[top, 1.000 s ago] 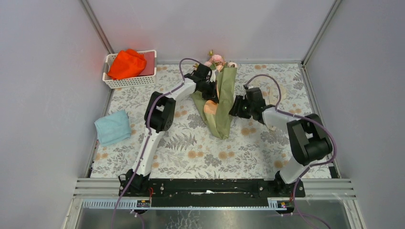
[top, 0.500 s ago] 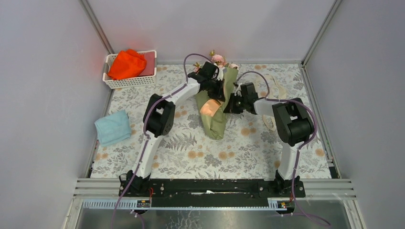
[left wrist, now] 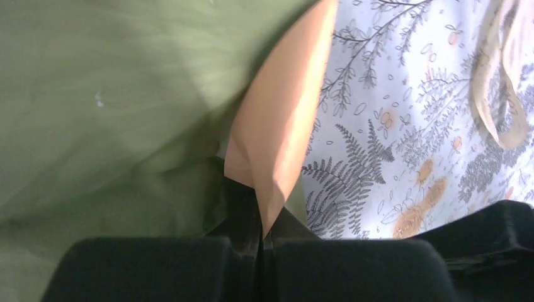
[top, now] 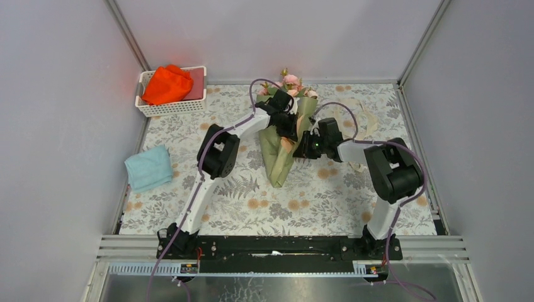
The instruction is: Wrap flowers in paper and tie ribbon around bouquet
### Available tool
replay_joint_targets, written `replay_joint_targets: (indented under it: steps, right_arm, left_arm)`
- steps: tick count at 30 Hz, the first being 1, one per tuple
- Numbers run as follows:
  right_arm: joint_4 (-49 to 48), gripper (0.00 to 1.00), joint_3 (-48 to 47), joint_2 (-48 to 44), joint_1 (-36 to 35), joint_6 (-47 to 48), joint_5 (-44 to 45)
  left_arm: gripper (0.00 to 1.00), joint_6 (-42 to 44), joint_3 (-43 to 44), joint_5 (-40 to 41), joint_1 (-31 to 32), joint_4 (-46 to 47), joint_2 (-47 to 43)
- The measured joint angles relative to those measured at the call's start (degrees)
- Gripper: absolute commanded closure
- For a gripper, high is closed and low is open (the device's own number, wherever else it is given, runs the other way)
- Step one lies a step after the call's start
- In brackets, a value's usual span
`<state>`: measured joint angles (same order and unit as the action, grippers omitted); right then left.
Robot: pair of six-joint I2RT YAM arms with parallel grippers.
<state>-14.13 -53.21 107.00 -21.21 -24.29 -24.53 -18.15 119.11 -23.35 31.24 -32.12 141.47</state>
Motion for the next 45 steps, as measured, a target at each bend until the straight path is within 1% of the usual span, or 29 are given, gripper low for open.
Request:
replay_joint_targets:
  steps: [4, 7, 9, 11, 13, 17, 18, 24, 30, 33, 34, 35, 36, 38, 39, 41, 43, 45]
  right_arm:
    - [2.91, 0.62, 3.39, -7.04, -0.13, 0.02, 3.50]
    - [4.00, 0.54, 4.22, -12.66, 0.55, 0.11, 5.53]
    - [4.55, 0.49, 3.72, -15.06, 2.16, 0.02, 5.86]
    - [5.09, 0.46, 1.60, -15.13, 4.98, -0.31, 6.16]
    - [6.03, 0.45, -2.05, -13.31, 7.17, -0.72, 6.40]
    - [6.36, 0.44, -14.19, -4.59, 8.85, -3.15, 6.43]
    - [5.84, 0.43, -18.29, -1.03, 8.79, -4.68, 6.19]
    - [5.68, 0.42, -25.22, 7.28, 8.46, -9.86, 5.62]
    - [6.32, 0.43, -27.26, 12.48, 8.46, -12.79, 5.84]
    - [6.67, 0.48, -29.05, 14.80, 8.46, -13.57, 5.03]
    - [6.71, 0.53, -29.62, 15.41, 8.46, -13.73, 4.59]
    - [6.75, 0.61, -30.16, 16.02, 8.46, -13.86, 3.98]
    - [6.75, 0.71, -30.62, 16.68, 8.46, -14.01, 3.39]
    - [6.62, 0.88, -31.08, 17.68, 8.46, -14.29, 2.10]
    - [6.43, 0.94, -31.10, 17.97, 8.46, -14.69, 1.27]
    - [6.43, 0.99, -31.10, 18.08, 8.48, -14.58, 0.57]
    - [6.01, 1.00, -31.10, 18.08, 8.63, -14.53, -0.20]
    - [5.57, 1.00, -31.06, 18.08, 9.05, -14.51, -1.01]
  left_arm:
    - [0.98, -0.31, 0.28, 0.20, -0.22, 0.35, 1.11]
    - [0.95, -0.04, 0.35, 0.31, -0.22, 0.37, 1.11]
    - [0.93, 0.52, 0.33, 0.44, -0.22, 0.39, 1.09]
    - [0.92, 1.03, 0.33, 0.52, -0.20, 0.42, 1.09]
    - [0.92, 1.44, 0.31, 0.79, -0.17, 0.44, 1.09]
    - [0.90, 2.08, 0.17, 1.09, -0.15, 0.61, 1.03]
    - [0.89, 2.19, -0.02, 1.16, -0.15, 0.79, 0.94]
    - [0.88, 2.43, -0.66, 1.33, -0.09, 1.36, 0.57]
    - [0.88, 2.49, -0.74, 1.33, -0.04, 1.46, 0.52]
    - [0.87, 2.56, -0.74, 1.33, 0.24, 1.46, 0.52]
    - [0.87, 2.58, -0.74, 1.36, 0.26, 1.46, 0.52]
    - [0.87, 2.67, -0.74, 1.36, 0.26, 1.49, 0.52]
    - [0.85, 2.73, -0.74, 1.38, 0.26, 1.46, 0.52]
    - [0.78, 2.86, -0.74, 1.40, 0.28, 1.49, 0.52]
    - [0.71, 2.97, -0.74, 1.38, 0.28, 1.49, 0.52]
    - [0.53, 3.52, -0.37, 1.33, 0.31, 1.29, 0.52]
    - [0.37, 4.59, 0.33, 1.51, 0.66, 0.55, 0.33]
    - [0.25, 6.51, 0.42, 1.92, 1.31, -0.66, -0.59]
